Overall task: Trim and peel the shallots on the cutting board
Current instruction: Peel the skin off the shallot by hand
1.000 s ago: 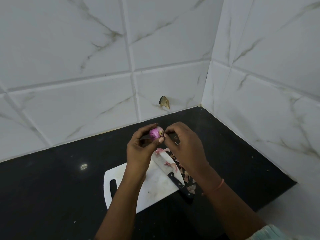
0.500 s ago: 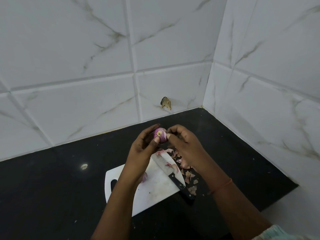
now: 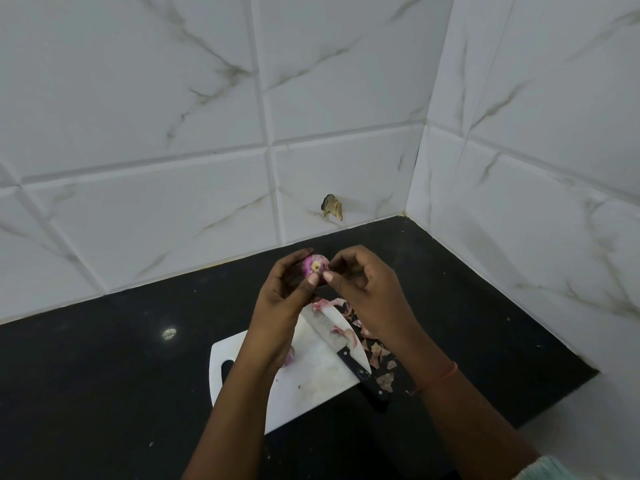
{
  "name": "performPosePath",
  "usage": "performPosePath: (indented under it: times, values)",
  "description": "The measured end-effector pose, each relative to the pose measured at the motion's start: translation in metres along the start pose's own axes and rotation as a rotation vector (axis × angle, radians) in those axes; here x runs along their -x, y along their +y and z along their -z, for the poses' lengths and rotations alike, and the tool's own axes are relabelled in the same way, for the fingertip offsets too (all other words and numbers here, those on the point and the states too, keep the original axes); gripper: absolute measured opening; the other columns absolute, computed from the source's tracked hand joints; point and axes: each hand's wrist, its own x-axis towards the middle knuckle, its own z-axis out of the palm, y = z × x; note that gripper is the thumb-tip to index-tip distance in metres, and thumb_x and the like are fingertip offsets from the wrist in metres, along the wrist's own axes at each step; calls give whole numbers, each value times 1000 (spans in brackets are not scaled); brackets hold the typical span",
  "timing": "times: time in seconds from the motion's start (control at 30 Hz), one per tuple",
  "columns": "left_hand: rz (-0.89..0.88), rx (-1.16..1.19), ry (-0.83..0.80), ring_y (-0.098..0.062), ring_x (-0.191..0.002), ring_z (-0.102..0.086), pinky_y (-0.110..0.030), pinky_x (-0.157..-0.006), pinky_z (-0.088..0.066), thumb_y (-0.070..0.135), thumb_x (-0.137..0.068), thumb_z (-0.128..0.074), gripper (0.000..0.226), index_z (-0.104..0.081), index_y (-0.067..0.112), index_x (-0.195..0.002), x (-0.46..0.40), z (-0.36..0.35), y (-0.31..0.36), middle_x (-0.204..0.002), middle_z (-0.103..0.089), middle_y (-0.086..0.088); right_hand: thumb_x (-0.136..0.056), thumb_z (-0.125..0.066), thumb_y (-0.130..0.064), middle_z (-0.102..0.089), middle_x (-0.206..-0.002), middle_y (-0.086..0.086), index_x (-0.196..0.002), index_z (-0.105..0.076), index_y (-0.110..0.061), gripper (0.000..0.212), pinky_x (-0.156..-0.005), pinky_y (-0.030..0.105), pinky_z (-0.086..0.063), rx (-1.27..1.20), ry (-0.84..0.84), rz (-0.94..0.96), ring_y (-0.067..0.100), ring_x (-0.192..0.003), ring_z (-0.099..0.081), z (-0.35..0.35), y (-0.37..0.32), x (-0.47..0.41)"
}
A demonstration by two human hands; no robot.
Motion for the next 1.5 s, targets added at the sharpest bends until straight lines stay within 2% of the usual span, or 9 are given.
performPosePath:
  times: [0.13, 0.33, 0.53, 0.9, 1.03, 1.17, 1.33, 1.43, 1.5]
  values:
    - [4, -5, 2, -19, -110, -67, -24, -80, -55, 28, -85, -64, 42, -60, 23, -127, 1, -1, 2, -119, -69, 2, -95, -60, -18, -59, -96, -4, -101, -60, -16, 7, -74, 16, -51, 151, -30, 120, 7, -88, -59, -2, 3, -2]
    - [59, 27, -9, -19, -107, -68, -23, -75, -54, 20, -100, -52, 31, -61, 25, -129, 2, -5, 2, -120, -70, 0, -98, -54, -22, -59, -102, -4, -109, -57, -16, 13, -81, 23, -54, 115, -105, 39, 7, -95, -60, -1, 3, -4]
    - [68, -4, 10, -19, -110, -66, -20, -74, -53, 25, -90, -65, 39, -61, 25, -129, 2, -7, -1, -122, -68, -2, -96, -58, -19, -65, -94, -5, -104, -61, -16, 9, -73, 17, -53, -42, -108, -73, 3, -86, -63, 3, -2, -4]
    - [119, 32, -16, -11, -84, -59, -30, -79, -50, 47, -88, -53, 46, -66, 23, -125, 3, -5, -5, -118, -69, -8, -88, -68, -8, -71, -78, 12, -94, -63, -2, 11, -58, 26, -57, -365, 312, -283, 18, -61, -66, 11, 4, -6]
    - [109, -13, -19, -3, -85, -62, -21, -76, -52, 47, -88, -49, 45, -65, 30, -126, 3, -7, -4, -117, -70, 1, -89, -65, -3, -72, -87, 3, -96, -68, -10, 10, -66, 24, -59, -242, 350, -311, 14, -77, -71, 14, 14, -6]
    - [89, -42, -14, -5, -94, -63, -17, -76, -53, 49, -89, -45, 45, -62, 35, -129, 3, -8, -3, -121, -68, 5, -91, -63, -15, -65, -108, -10, -109, -68, -22, 20, -75, 6, -49, 50, 219, -202, -5, -93, -61, 10, 13, -3]
    - [70, -54, -21, -8, -110, -65, -18, -81, -54, 35, -99, -45, 36, -59, 34, -132, 3, -8, -2, -124, -68, 9, -88, -68, -27, -66, -101, -13, -107, -66, -22, 20, -77, 8, -49, 68, 59, 44, -3, -95, -61, 2, -4, 1]
    - [52, -68, -23, -13, -114, -64, -28, -94, -53, 28, -101, -47, 35, -58, 32, -134, 2, -8, -2, -127, -66, 6, -88, -69, -27, -65, -99, -11, -105, -67, -20, 19, -72, 7, -49, 124, 80, 120, -2, -93, -61, -3, -5, -2]
    - [23, -88, -18, -12, -113, -65, -25, -88, -54, 26, -100, -49, 34, -59, 31, -133, 3, -8, -1, -127, -66, 5, -86, -71, -25, -66, -96, -9, -101, -68, -17, 17, -70, 8, -50, 139, 114, 126, 0, -87, -63, -6, -2, -3]
